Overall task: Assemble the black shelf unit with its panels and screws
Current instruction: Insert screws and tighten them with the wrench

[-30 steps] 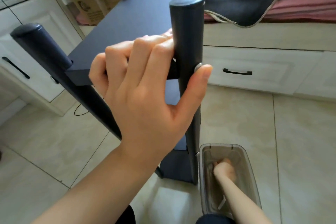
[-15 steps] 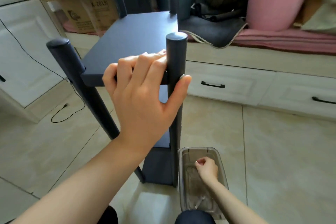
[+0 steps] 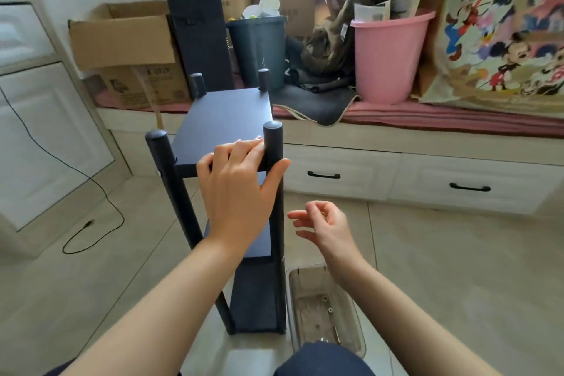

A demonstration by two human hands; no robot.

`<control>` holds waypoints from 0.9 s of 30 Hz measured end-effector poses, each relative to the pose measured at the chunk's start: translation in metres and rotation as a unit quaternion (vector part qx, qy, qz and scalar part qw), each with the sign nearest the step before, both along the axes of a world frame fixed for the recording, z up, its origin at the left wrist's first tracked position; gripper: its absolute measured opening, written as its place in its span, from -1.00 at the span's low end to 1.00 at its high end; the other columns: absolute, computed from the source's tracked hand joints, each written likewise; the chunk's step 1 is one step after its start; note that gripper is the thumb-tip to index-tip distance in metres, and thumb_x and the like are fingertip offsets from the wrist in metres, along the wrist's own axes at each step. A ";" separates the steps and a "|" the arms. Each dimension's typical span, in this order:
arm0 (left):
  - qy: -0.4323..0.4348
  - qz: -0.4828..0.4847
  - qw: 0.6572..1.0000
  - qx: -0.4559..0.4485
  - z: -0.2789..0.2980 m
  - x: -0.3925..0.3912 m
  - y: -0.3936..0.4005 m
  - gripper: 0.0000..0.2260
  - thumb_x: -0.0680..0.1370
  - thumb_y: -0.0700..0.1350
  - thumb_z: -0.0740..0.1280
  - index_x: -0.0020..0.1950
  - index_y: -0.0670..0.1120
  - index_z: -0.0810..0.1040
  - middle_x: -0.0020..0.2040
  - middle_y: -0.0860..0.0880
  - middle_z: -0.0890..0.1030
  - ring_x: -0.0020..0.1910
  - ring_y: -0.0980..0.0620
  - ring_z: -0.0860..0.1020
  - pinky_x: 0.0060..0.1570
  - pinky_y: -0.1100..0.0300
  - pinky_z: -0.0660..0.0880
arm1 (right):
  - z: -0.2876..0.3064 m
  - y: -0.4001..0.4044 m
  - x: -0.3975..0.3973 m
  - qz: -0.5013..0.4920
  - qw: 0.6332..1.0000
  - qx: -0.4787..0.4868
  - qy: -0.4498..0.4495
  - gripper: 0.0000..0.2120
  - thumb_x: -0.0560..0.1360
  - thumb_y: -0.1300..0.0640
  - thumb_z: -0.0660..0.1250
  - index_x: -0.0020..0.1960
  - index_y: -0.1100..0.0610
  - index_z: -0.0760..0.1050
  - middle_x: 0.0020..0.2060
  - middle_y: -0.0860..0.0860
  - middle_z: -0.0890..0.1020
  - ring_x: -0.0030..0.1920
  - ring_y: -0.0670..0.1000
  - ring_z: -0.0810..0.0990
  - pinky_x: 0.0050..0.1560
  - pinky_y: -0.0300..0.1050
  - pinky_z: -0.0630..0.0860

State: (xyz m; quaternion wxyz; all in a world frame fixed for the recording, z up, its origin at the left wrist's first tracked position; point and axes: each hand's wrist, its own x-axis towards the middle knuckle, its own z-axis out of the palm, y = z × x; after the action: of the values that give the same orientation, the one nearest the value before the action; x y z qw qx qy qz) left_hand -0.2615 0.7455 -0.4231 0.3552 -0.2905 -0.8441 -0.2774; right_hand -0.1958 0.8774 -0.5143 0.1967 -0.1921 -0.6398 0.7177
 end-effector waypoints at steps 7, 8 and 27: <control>-0.024 0.011 1.000 0.014 0.009 -0.016 -0.031 -0.58 0.58 0.23 0.23 0.18 -0.03 0.68 0.15 0.04 0.67 0.17 -0.07 0.54 0.10 0.09 0.19 | 0.031 -0.039 -0.030 0.047 0.998 0.021 -0.036 -0.85 0.69 0.02 0.11 0.12 0.07 0.40 -0.02 -0.01 0.69 0.02 -0.10 0.66 0.12 -0.08 0.58; -0.024 0.015 0.999 0.015 0.011 -0.020 -0.038 -0.58 0.58 0.23 0.23 0.18 -0.02 0.68 0.15 0.04 0.67 0.17 -0.06 0.53 0.08 0.09 0.19 | 0.032 -0.045 -0.034 0.058 0.997 0.016 -0.042 -0.85 0.70 0.02 0.10 0.12 0.06 0.40 -0.04 -0.02 0.69 0.00 -0.13 0.66 0.13 -0.07 0.57; -0.312 0.022 0.896 0.314 -0.004 -0.115 -0.261 -0.89 0.58 0.13 0.37 0.00 0.14 0.64 -0.17 0.25 0.60 -0.22 0.38 0.55 -0.21 0.47 0.34 | 0.013 -0.222 -0.152 0.249 0.962 0.103 -0.054 -0.86 0.70 0.03 0.07 0.13 0.08 0.30 -0.12 0.10 0.63 -0.30 -0.20 0.62 -0.29 -0.42 0.48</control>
State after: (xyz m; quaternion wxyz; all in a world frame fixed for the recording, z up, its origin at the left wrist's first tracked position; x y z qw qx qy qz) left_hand -0.3761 0.4841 -0.4273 0.1519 -0.0441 -0.7869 -0.5964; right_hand -0.3482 0.6555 -0.5015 -0.0044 -0.0440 -0.7472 0.6631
